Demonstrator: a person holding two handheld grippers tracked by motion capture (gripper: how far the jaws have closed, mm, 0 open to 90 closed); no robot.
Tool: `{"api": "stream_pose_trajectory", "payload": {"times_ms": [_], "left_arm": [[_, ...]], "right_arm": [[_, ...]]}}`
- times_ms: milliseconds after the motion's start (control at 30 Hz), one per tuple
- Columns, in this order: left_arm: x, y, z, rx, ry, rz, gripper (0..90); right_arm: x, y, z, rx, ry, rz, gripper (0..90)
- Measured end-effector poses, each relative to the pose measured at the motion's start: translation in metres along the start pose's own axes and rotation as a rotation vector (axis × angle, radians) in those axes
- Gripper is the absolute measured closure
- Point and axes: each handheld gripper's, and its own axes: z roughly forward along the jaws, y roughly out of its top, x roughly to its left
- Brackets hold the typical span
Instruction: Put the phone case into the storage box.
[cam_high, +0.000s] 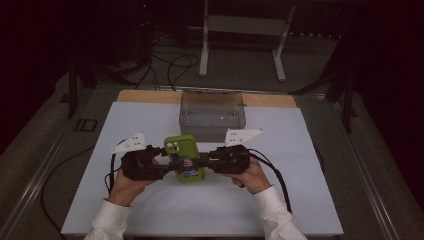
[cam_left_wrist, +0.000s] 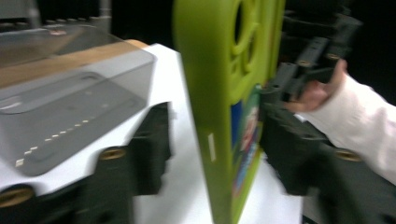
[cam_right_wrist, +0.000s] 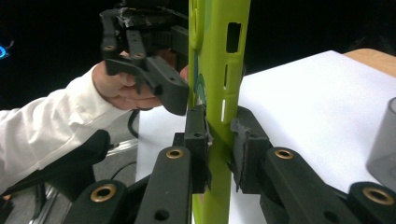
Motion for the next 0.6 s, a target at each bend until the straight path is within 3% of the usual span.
{"api": "stream_pose_trajectory", "payload": {"times_ms": [233,500,600], "left_arm": [[0.000,-0.001,-0.007,-0.022,0.113,0.000,14.9],[-0.005,-0.004,-0.017,-0.023,0.277,0.049,0.6],[-0.007,-0.006,-0.020,-0.036,0.334,0.059,0.0]], "right_arm": [[0.001,0.001,-0.003,0.009,-0.045,0.003,78.1],[0.003,0.005,-0.006,0.012,-0.105,-0.011,78.0],[0.005,0.007,-0.008,0.009,-0.125,-0.002,78.0]]}}
